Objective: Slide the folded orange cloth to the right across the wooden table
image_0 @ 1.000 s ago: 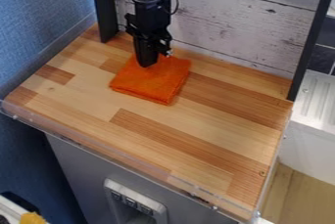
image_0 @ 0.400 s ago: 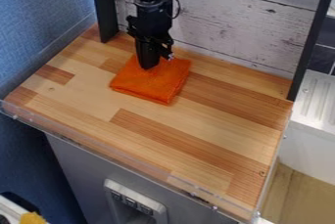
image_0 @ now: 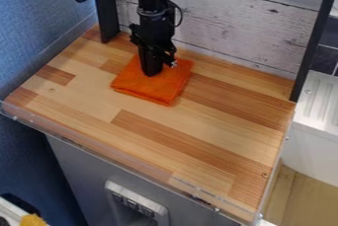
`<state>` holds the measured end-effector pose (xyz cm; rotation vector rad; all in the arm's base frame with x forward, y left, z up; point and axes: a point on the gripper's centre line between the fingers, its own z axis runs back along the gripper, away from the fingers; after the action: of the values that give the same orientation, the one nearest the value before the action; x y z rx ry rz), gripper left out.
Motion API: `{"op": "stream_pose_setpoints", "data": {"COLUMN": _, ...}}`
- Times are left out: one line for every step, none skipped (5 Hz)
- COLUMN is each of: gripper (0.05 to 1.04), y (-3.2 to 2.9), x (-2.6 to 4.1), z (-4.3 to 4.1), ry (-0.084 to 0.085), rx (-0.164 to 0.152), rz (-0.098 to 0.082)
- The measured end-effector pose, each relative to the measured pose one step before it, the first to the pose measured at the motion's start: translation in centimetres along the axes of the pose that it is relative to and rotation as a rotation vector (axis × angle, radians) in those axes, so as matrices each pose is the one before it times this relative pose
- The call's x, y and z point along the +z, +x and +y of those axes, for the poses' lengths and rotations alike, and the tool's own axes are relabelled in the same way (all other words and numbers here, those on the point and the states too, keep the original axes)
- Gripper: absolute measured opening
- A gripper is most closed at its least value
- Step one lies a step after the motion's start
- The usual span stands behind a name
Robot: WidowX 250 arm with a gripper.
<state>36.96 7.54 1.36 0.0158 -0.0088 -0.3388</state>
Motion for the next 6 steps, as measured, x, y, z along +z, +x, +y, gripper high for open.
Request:
{"op": "stream_pose_setpoints", "data": {"gripper": 0.064, "y": 0.25, "x": -0.344, "z": -1.13, "ry": 0.0013, "rx": 0.0392, "rz": -0.0118}}
{"op": "stream_pose_setpoints", "data": {"gripper": 0.064, "y": 0.444, "x": -0.059, "z": -1.94, "ry": 0.0012, "rx": 0.064, "rz": -0.0165}}
{"op": "stream_pose_setpoints", "data": {"gripper": 0.064, "y": 0.211, "x": -0.044, "z": -3.292, "ry": -0.0129, "rx": 0.0379, "rz": 0.0073}}
{"op": "stream_pose_setpoints", "data": {"gripper": 0.064, "y": 0.303, "x": -0.01, "z": -1.978, "ry": -0.0092, "rx": 0.0563, "rz": 0.0018}}
{"op": "stream_pose_setpoints", "data": {"gripper": 0.064, "y": -0.083, "x": -0.069, "z": -2.28, "ry": -0.0092, "rx": 0.0441, "rz": 0.0063}}
{"op": "stream_pose_setpoints", "data": {"gripper": 0.064, "y": -0.526, "x": 0.034, "z": -2.14, "ry": -0.0019, "rx": 0.0363, "rz": 0.0104}}
